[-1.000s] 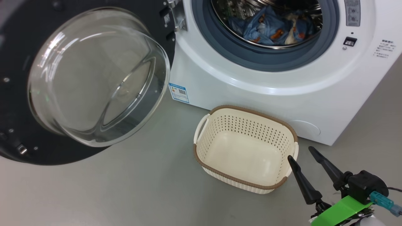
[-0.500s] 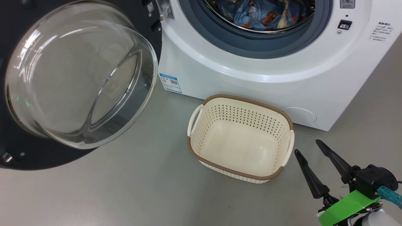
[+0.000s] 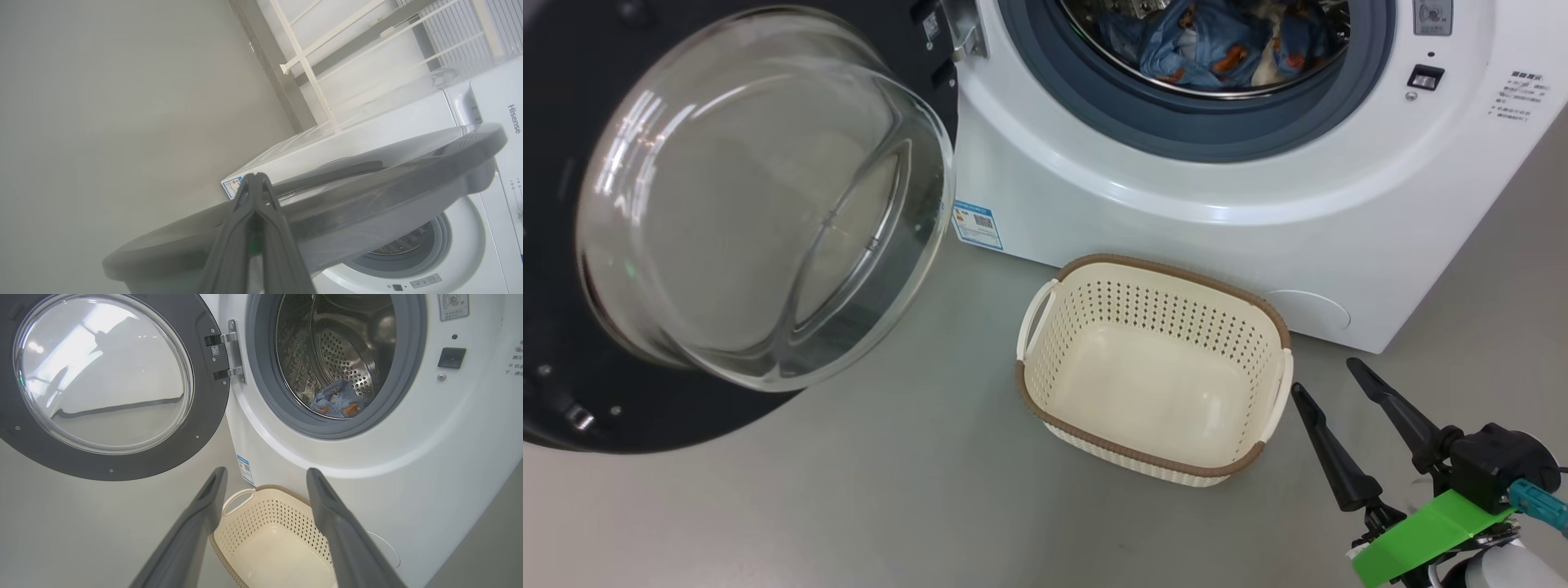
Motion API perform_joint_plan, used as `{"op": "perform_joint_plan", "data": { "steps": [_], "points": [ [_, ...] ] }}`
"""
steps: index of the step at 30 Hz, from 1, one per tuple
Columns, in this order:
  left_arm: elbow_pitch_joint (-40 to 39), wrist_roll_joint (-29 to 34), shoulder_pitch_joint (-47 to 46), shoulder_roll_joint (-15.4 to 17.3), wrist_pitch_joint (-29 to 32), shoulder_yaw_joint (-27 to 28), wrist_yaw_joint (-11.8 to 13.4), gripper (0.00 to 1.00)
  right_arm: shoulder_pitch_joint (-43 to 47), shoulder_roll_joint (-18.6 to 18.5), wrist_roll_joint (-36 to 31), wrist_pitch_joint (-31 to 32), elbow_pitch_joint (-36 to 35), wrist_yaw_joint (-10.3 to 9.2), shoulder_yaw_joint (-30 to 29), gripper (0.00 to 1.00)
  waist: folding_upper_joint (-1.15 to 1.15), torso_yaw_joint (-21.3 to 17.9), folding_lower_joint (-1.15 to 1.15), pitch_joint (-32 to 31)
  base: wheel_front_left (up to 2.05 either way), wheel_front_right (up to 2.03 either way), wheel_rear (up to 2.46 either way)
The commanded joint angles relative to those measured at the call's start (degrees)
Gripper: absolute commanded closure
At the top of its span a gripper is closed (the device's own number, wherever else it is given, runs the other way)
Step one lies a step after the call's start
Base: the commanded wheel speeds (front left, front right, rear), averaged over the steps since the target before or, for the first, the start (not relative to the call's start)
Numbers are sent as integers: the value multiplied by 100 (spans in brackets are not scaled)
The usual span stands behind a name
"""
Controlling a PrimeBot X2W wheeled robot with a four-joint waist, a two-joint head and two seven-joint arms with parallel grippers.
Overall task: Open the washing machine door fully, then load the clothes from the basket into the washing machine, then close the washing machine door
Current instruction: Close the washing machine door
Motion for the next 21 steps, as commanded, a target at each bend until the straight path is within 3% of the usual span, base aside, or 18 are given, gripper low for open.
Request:
{"op": "perform_joint_plan", "data": {
  "steps": [1, 12, 21],
  "points": [
    [-312, -113, 20, 169, 249, -57, -47, 100, -76, -58, -12, -46, -108, 25, 57, 0, 0, 19, 0, -54, 0, 0, 0],
    [-1246, -500, 557, 103, 1117, -534, -47, 100, 76, 82, -10, -46, -51, 25, -83, 0, 0, 78, 0, -333, 0, 0, 0],
    [-2474, -820, 1035, -51, 1684, -1001, -47, 100, 226, 239, -21, -46, -6, 25, -168, 0, 0, 23, 0, -638, 0, 0, 0]
  ]
}}
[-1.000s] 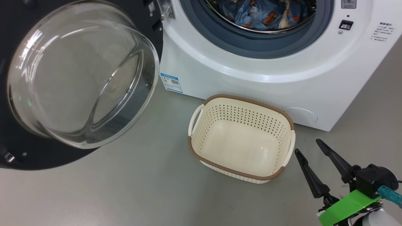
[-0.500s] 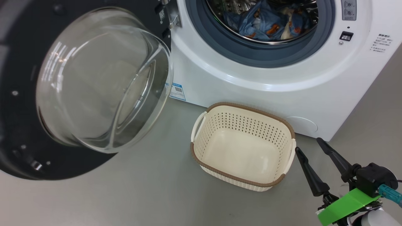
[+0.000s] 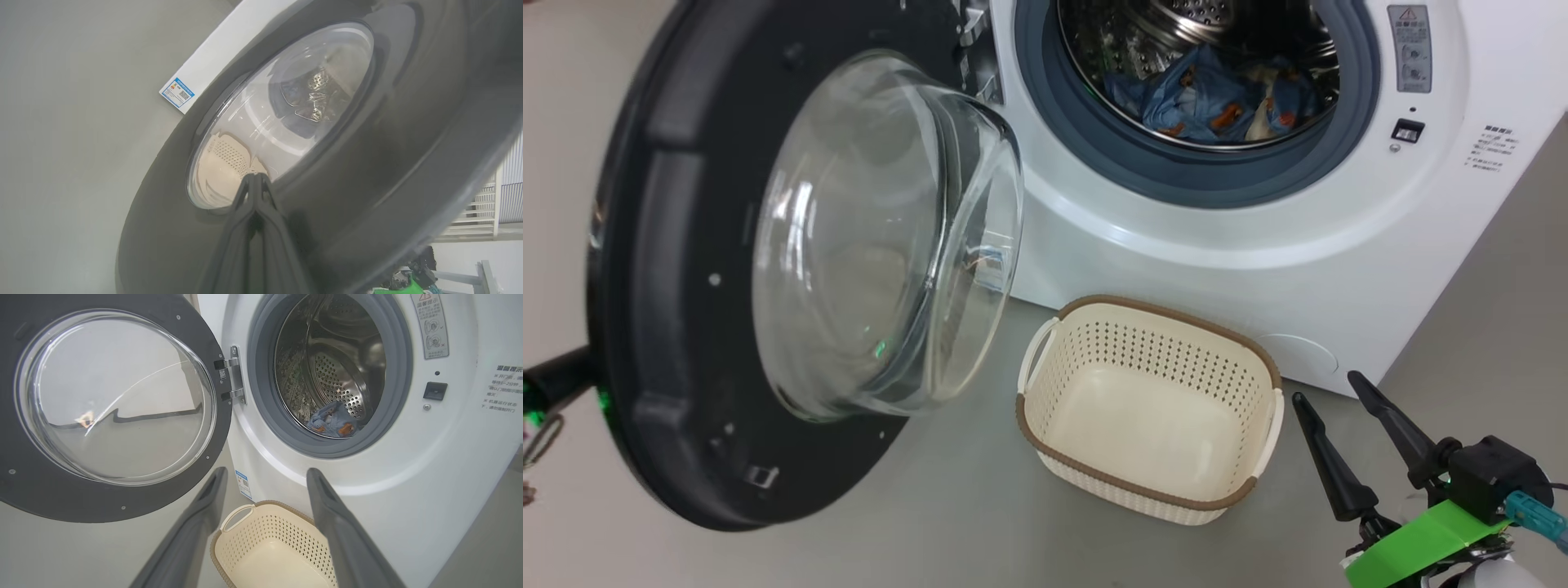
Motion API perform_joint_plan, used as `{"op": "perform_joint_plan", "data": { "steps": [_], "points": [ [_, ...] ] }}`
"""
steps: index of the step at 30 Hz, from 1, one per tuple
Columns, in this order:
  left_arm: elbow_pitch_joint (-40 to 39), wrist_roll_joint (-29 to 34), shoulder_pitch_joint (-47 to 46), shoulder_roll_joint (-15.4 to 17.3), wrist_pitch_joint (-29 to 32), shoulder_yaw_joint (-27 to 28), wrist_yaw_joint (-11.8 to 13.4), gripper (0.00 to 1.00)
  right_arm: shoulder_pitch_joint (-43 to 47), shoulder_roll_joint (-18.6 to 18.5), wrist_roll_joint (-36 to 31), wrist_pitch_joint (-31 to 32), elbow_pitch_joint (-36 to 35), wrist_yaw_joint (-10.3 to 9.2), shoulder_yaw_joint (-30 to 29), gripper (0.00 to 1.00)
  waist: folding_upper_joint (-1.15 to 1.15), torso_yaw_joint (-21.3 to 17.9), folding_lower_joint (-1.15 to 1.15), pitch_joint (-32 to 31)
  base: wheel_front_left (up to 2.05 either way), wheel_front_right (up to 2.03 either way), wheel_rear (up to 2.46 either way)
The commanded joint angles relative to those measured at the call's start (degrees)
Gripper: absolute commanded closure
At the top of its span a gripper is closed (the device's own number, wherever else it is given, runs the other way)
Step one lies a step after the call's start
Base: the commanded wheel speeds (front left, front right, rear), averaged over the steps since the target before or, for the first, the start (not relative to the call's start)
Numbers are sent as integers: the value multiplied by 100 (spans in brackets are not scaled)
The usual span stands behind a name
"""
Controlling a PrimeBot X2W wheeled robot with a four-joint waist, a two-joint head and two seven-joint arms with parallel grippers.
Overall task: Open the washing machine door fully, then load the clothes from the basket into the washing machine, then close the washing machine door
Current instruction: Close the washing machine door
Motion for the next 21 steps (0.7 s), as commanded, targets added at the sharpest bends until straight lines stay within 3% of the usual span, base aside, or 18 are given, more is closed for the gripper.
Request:
{"op": "perform_joint_plan", "data": {
  "steps": [1, 21],
  "points": [
    [-351, -111, -42, 257, 122, 140, -38, 100, 76, -41, -22, -46, -101, 25, 46, 0, 0, -55, 0, -109, 0, 0, 0],
    [-2079, -306, 418, -108, 321, -485, -38, 100, 329, 191, -66, -46, -106, 25, -154, 0, 0, -726, 0, -421, 0, 0, 0]
  ]
}}
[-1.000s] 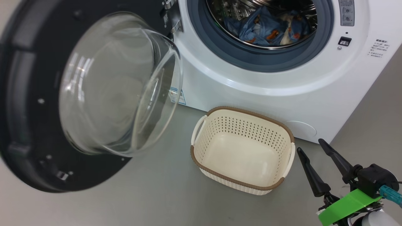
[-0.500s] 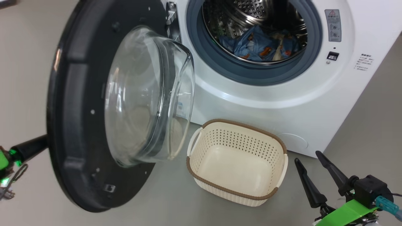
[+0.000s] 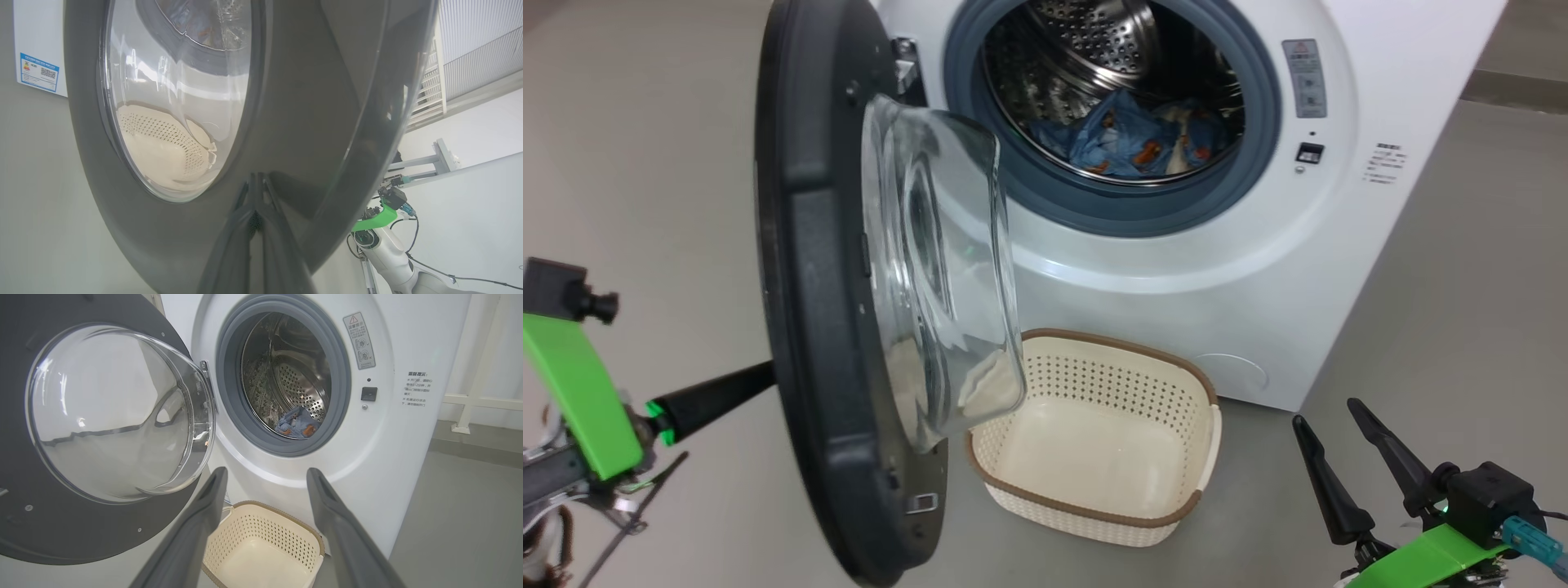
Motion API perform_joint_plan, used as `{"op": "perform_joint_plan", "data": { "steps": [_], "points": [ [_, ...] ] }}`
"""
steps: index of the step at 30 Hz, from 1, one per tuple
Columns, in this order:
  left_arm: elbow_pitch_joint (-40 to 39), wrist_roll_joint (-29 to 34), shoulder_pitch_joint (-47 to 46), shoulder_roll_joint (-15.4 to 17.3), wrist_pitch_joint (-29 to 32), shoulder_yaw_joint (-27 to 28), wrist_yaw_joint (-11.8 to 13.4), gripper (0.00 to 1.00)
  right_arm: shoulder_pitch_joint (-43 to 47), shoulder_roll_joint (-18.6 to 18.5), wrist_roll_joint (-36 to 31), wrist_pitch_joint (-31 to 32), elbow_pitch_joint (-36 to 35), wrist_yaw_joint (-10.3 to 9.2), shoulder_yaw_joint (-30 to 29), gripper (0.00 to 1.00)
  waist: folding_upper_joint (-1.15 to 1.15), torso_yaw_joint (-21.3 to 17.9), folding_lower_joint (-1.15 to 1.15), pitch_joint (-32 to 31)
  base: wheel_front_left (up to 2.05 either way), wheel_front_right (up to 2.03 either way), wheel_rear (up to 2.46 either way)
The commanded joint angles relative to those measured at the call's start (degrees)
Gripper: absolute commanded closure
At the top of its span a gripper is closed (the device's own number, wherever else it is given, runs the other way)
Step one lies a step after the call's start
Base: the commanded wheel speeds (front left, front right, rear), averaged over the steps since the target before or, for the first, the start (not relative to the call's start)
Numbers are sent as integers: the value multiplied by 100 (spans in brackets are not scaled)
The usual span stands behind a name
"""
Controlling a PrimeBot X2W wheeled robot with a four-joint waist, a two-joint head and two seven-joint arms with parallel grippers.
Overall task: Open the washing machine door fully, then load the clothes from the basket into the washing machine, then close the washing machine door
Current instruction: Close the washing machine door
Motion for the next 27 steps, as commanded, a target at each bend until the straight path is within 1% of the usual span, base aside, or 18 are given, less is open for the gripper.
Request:
{"op": "perform_joint_plan", "data": {
  "steps": [1, 5, 7, 10, 17, 22, 27],
  "points": [
    [-280, -28, -199, 118, -22, 162, -39, 100, -2, -78, -59, -46, -130, 25, 37, 0, 0, -164, 0, -19, 0, 0, 0],
    [-477, 75, -247, -71, -195, -19, -39, 100, 7, -49, -64, -46, -131, 25, 11, 0, 0, -369, 0, -1, 0, 0, 0],
    [-555, 97, -276, -224, -351, -80, -39, 100, 0, -37, -70, -46, -138, 25, -5, 0, 0, -487, 0, 15, 0, 0, 0],
    [-627, 154, -278, -324, -512, -158, -40, 100, -13, -22, -72, -46, -153, 25, -56, 0, 0, -688, 0, 46, 0, 0, 0],
    [-647, 266, -338, -429, -818, -307, -40, 100, -8, -46, -77, -46, -174, 25, -181, 0, 0, -1110, 0, 133, 0, 0, 0],
    [-572, 272, -430, -487, -979, -370, -40, 100, -11, -46, -82, -46, -190, 25, -260, 0, 0, -1255, 0, 177, 0, 0, 0],
    [-451, 311, -511, -498, -1175, -442, -40, 100, -26, -10, -103, -46, -196, 25, -285, 0, 0, -1319, 0, 205, 0, 0, 0]
  ]
}}
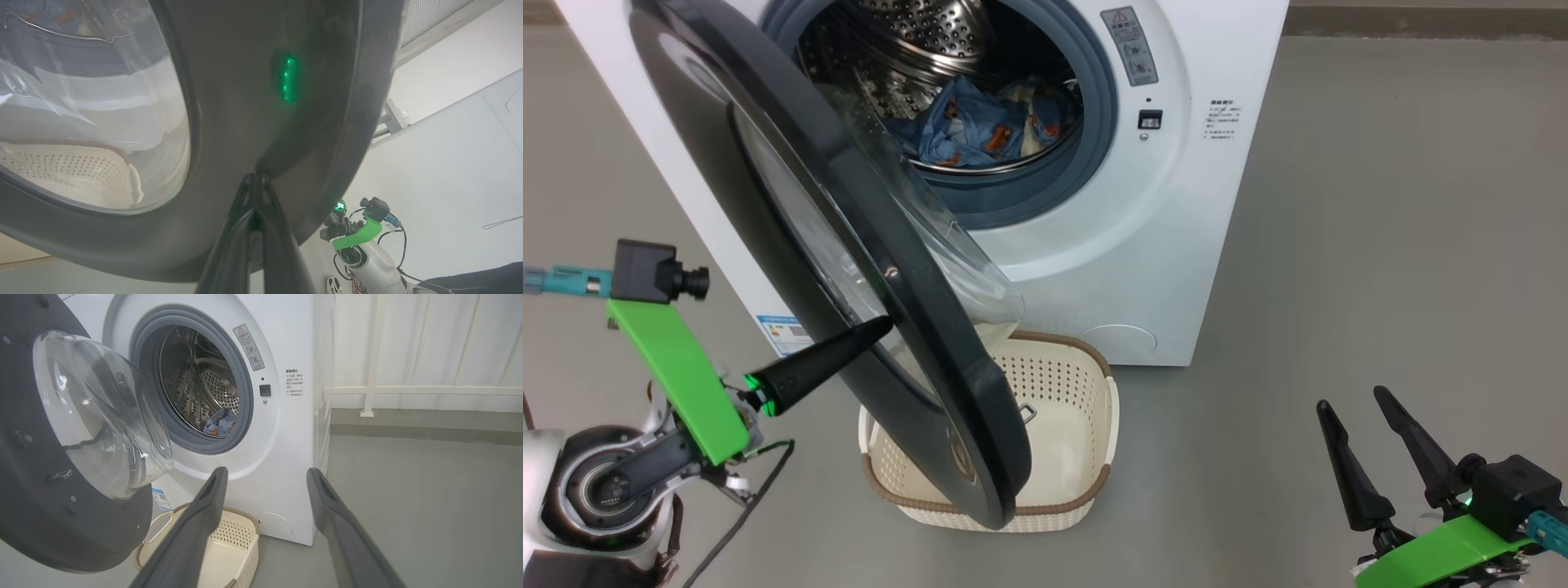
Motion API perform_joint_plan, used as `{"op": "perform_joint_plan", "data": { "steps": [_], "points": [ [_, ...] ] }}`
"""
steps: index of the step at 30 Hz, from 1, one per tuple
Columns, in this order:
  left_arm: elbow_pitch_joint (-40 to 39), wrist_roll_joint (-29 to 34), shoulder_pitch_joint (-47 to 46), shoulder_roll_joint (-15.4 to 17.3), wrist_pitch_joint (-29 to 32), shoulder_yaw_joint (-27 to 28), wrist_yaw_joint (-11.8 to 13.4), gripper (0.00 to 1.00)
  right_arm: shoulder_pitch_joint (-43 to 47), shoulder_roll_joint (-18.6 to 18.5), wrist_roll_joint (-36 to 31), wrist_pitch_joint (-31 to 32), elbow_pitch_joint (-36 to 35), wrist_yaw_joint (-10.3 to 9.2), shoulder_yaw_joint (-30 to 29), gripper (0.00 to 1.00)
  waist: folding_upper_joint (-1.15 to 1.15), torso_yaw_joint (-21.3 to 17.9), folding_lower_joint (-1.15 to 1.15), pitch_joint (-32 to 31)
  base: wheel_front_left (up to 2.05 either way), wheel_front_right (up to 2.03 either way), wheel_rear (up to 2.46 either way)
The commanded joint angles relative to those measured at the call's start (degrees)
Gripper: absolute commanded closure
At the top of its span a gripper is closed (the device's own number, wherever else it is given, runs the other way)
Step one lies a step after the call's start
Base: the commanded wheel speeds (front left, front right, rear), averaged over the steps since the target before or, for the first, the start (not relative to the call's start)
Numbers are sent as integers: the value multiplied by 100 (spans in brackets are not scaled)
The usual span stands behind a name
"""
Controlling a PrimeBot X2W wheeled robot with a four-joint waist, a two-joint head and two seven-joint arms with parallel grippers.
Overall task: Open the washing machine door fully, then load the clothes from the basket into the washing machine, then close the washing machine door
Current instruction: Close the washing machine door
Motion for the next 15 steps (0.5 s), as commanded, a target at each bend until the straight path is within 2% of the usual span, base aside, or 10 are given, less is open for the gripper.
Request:
{"op": "perform_joint_plan", "data": {
  "steps": [1, 9, 10, 11, 12, 13, 14, 15],
  "points": [
    [-79, 29, -338, 190, -77, 209, -38, 100, -63, -68, -72, -46, -152, 25, 65, 0, 0, -28, 0, 31, 0, 0, 0],
    [52, 42, -191, 268, -553, 288, -38, 100, -38, 11, -80, -46, -140, 25, -15, 0, 0, 89, 0, -25, 0, 0, 0],
    [79, 53, -149, 269, -643, 307, -38, 80, -29, 27, -79, -46, -137, 25, -20, 0, 0, 115, 0, -37, 0, 0, 0],
    [96, 75, -108, 276, -721, 311, -38, 69, -23, 42, -77, -46, -135, 25, -17, 0, 0, 141, 0, -47, 0, 0, 0],
    [123, 115, -65, 284, -828, 321, -38, 53, -14, 53, -78, -46, -131, 25, -12, 0, 0, 170, 0, -65, 0, 0, 0],
    [161, 153, -22, 286, -952, 343, -38, 19, -7, 64, -80, -46, -129, 25, -3, 0, 0, 193, 0, -79, 0, 0, 0],
    [194, 182, 22, 289, -1065, 361, -38, 4, -5, 72, -83, -46, -129, 25, 5, 0, 0, 212, 0, -89, 0, 0, 0],
    [226, 227, 68, 298, -1185, 372, -38, 0, -2, 78, -85, -46, -125, 25, 7, 0, 0, 236, 0, -111, 0, 0, 0]
  ]
}}
